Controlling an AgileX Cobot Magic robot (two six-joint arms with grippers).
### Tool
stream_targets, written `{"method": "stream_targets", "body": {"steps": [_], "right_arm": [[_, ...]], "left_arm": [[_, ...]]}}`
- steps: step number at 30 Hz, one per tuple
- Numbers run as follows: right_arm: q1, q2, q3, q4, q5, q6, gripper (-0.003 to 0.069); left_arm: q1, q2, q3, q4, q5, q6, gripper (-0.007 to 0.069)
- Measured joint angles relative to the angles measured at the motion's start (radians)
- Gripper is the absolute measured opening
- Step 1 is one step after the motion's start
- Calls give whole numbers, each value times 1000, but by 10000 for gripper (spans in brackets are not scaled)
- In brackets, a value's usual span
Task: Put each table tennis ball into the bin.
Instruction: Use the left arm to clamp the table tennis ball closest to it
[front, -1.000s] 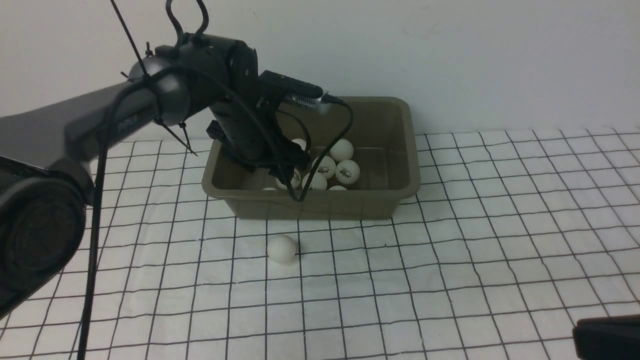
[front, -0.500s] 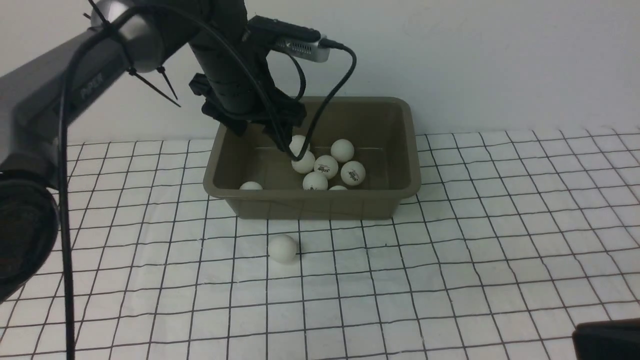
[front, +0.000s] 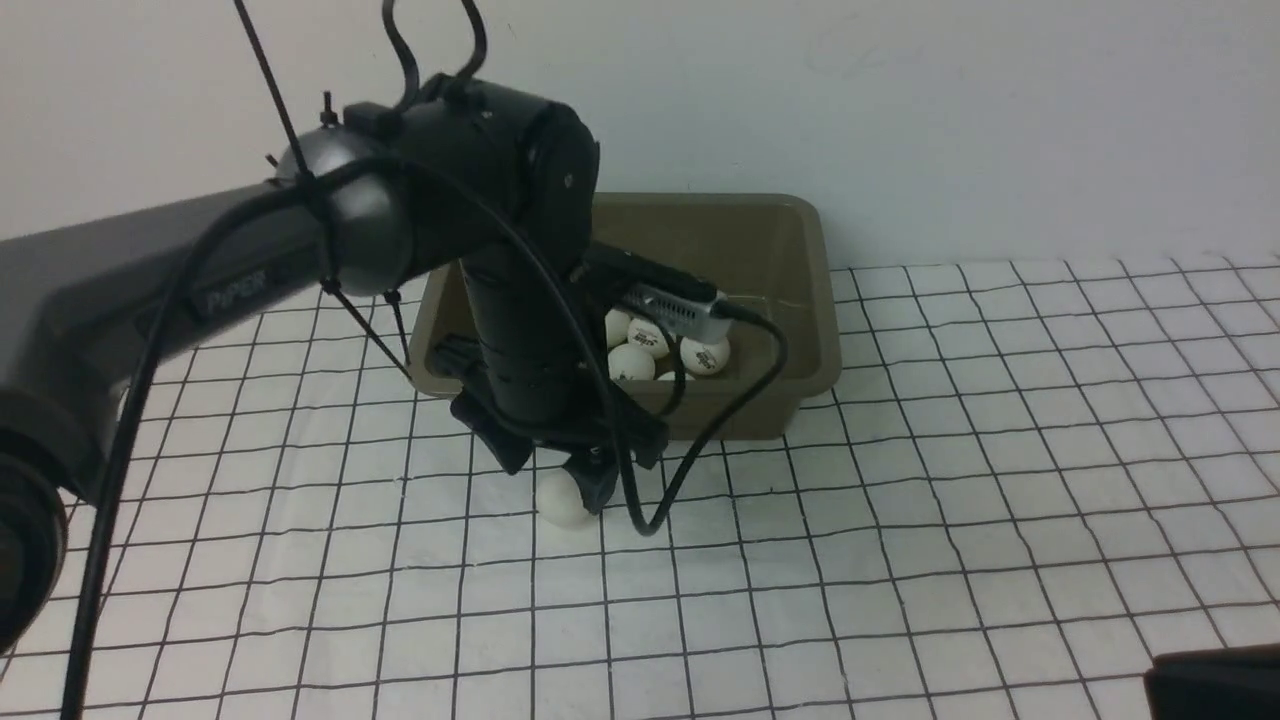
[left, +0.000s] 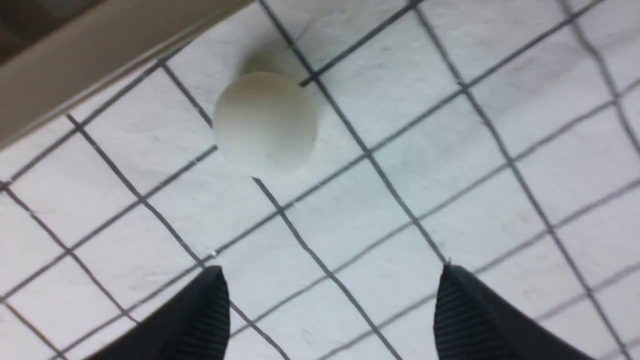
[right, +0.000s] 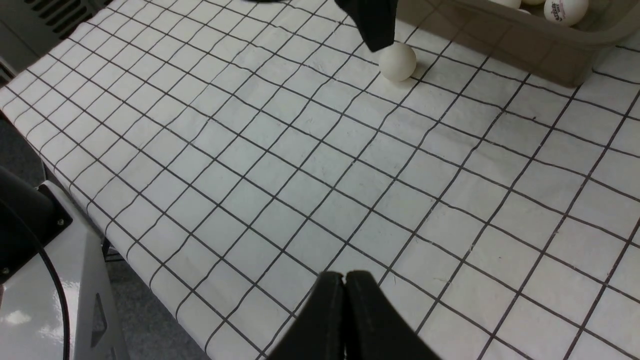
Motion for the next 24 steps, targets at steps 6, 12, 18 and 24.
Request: {"method": "stream_targets", "body": {"steps": [6,12,18,24], "right_arm": [[0,0,0,0,8,0,-18],[0,0,0,0,9,0,-18],[0,0,0,0,10,1,-18],[0,0,0,0,10,2,-18]], "left_arm": [[-20,0,58,89,-138,-39,489],[-20,0,92,95,-225,-40,489],[-21,11,99,111,-286,-40,489],[-21,47,99,125,-294,-40,489]]}}
